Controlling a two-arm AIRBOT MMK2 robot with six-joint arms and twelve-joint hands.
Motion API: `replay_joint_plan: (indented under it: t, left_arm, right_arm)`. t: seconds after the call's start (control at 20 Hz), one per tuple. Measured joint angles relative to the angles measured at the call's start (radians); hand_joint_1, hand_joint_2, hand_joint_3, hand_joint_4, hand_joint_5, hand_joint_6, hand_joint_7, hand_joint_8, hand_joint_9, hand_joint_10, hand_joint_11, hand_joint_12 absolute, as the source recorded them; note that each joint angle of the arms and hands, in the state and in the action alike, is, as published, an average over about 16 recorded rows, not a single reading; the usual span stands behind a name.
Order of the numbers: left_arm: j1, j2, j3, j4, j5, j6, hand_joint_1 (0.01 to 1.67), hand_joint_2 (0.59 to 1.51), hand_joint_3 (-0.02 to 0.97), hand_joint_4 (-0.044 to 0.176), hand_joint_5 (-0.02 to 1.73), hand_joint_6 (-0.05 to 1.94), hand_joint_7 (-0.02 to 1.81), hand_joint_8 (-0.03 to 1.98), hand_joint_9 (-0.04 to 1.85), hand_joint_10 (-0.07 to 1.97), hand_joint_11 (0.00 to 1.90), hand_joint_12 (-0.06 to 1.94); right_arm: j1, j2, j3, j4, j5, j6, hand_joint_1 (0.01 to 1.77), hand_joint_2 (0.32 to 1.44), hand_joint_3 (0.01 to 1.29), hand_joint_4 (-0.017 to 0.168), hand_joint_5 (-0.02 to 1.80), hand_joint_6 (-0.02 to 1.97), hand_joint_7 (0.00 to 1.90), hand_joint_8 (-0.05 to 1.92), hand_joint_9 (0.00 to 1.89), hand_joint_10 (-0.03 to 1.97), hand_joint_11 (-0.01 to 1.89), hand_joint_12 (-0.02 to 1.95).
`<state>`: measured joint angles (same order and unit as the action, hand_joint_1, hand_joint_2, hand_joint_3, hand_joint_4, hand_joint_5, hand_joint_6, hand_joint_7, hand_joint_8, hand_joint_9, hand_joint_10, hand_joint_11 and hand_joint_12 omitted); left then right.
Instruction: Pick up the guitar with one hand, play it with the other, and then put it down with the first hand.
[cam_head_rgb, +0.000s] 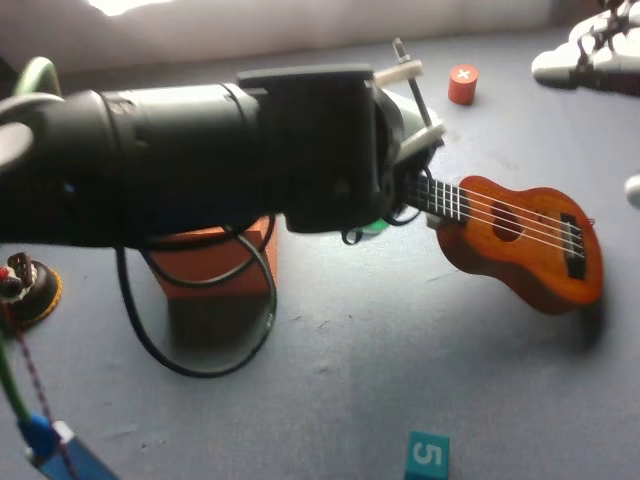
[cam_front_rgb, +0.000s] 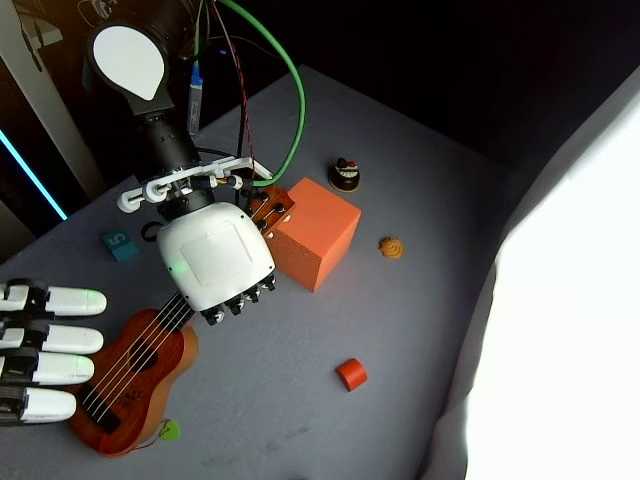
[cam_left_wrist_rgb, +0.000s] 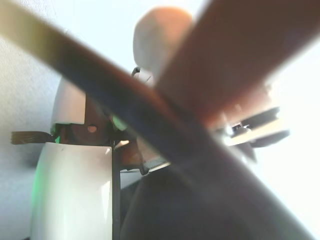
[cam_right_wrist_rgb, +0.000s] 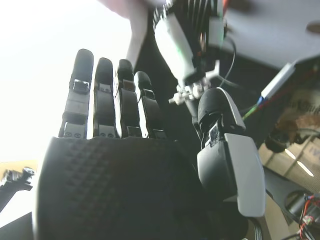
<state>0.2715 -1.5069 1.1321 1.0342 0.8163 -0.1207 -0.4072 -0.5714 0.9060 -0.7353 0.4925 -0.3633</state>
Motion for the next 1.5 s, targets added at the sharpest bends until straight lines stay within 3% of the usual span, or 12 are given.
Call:
replay_joint_plan:
  t: [0.35, 0.75, 1.1, 1.5]
  left_arm:
    - [-0.074, 0.11, -0.091, -0.128, -0.013, 0.08, 1.44, 1.101, -0.014, 0.065, 1.17, 1.89, 1.27, 1.96, 1.39, 1.93, 1.46, 1.9]
    - [-0.142, 0.215, -0.18, -0.218, -0.051, 0.15, 1.44, 1.101, -0.015, 0.074, 1.14, 1.89, 1.25, 1.96, 1.38, 1.93, 1.43, 1.9]
    - [-0.184, 0.264, -0.226, -0.252, -0.087, 0.192, 1.44, 1.1, -0.015, 0.078, 1.14, 1.89, 1.24, 1.96, 1.37, 1.93, 1.43, 1.9]
    - [-0.208, 0.287, -0.258, -0.267, -0.098, 0.213, 1.44, 1.1, -0.015, 0.086, 1.16, 1.89, 1.24, 1.96, 1.37, 1.93, 1.43, 1.9]
  right_arm:
    - [0.007, 0.004, 0.011, -0.174, 0.0, 0.158, 0.18, 1.31, 0.02, 0.007, 0.13, 0.04, 0.22, 0.01, 0.06, 0.35, 0.02, 0.76]
    - [0.011, -0.002, 0.005, -0.23, -0.032, 0.209, 0.16, 1.32, 0.02, 0.007, 0.12, 0.04, 0.22, 0.01, 0.05, 0.35, 0.02, 0.68]
    - [0.013, -0.012, -0.008, -0.267, -0.018, 0.225, 0.17, 1.32, 0.02, 0.007, 0.12, 0.04, 0.23, 0.01, 0.06, 0.35, 0.02, 0.64]
    - [0.026, -0.009, -0.031, -0.285, 0.006, 0.21, 0.18, 1.32, 0.02, 0.007, 0.13, 0.04, 0.23, 0.01, 0.07, 0.35, 0.02, 0.65]
